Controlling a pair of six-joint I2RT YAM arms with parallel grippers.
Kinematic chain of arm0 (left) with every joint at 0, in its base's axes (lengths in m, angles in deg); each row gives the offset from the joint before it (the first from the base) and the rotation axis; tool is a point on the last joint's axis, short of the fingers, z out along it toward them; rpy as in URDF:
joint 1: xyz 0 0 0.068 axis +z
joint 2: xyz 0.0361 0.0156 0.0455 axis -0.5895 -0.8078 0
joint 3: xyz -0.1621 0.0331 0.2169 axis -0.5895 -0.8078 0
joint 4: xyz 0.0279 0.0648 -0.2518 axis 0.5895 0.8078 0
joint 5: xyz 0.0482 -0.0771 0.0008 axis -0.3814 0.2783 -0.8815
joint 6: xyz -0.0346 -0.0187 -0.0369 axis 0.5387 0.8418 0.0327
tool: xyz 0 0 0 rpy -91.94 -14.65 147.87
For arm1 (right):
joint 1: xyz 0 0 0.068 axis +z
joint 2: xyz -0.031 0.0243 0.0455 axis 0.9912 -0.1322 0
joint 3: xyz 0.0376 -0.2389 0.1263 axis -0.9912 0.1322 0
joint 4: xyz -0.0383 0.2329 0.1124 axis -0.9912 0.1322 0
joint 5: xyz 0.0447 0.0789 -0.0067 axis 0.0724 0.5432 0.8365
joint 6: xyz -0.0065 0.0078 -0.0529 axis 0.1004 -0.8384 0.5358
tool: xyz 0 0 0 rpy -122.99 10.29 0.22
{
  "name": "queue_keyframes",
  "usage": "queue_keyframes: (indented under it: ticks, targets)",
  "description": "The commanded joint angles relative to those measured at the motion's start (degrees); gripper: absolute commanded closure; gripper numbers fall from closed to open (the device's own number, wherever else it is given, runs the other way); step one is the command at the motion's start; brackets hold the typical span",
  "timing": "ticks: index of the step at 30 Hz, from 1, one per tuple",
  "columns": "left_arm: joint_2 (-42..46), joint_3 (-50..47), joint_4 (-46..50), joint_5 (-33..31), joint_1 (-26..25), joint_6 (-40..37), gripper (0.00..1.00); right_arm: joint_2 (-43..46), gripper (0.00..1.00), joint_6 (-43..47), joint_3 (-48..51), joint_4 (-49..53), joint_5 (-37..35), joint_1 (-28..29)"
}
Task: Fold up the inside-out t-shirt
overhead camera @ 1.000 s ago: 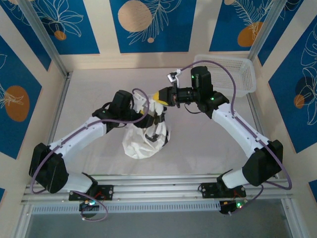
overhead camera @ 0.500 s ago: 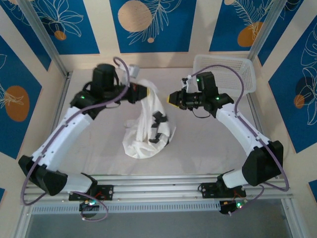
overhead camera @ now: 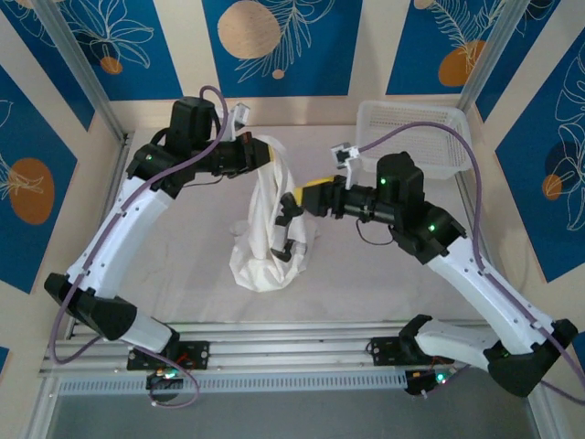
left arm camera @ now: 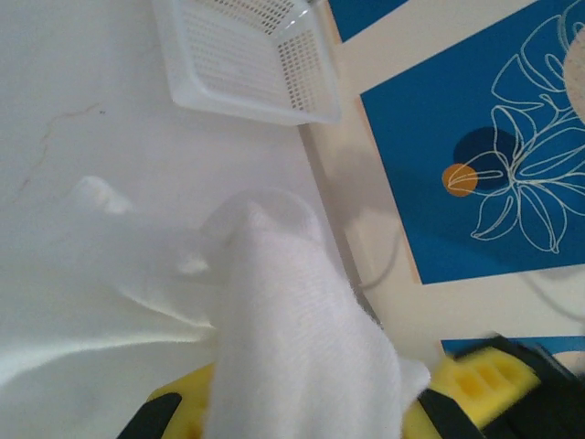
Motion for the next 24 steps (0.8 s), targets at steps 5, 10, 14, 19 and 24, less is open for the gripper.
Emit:
queue_keyframes:
  ticks: [5,10,14,19,24]
  targets:
    - [1.97,4.05,1.47,-0.7,0.35,2.59,1.0,-14.71,0.36,18.01,-1.34,-2.96,-26.91,5.72]
    - [1.9,6.33,4.75,-0.27,0.91,1.41,1.0,-20.32,0.51,19.07,-2.94,1.57,-26.97,4.71]
    - [1.74,7.29,7.76,0.2,4.21,-0.81,1.0,-18.84,0.94,16.98,-1.74,6.05,-18.0,1.7]
    - [0.73,5.64,7.75,-1.79,9.3,-11.57,1.0,-13.35,1.0,15.43,1.47,5.01,20.1,-2.53]
    - [-2.07,-5.16,1.12,-15.35,10.45,-30.92,1.0,-9.09,1.0,3.75,3.74,-7.98,40.57,-6.99]
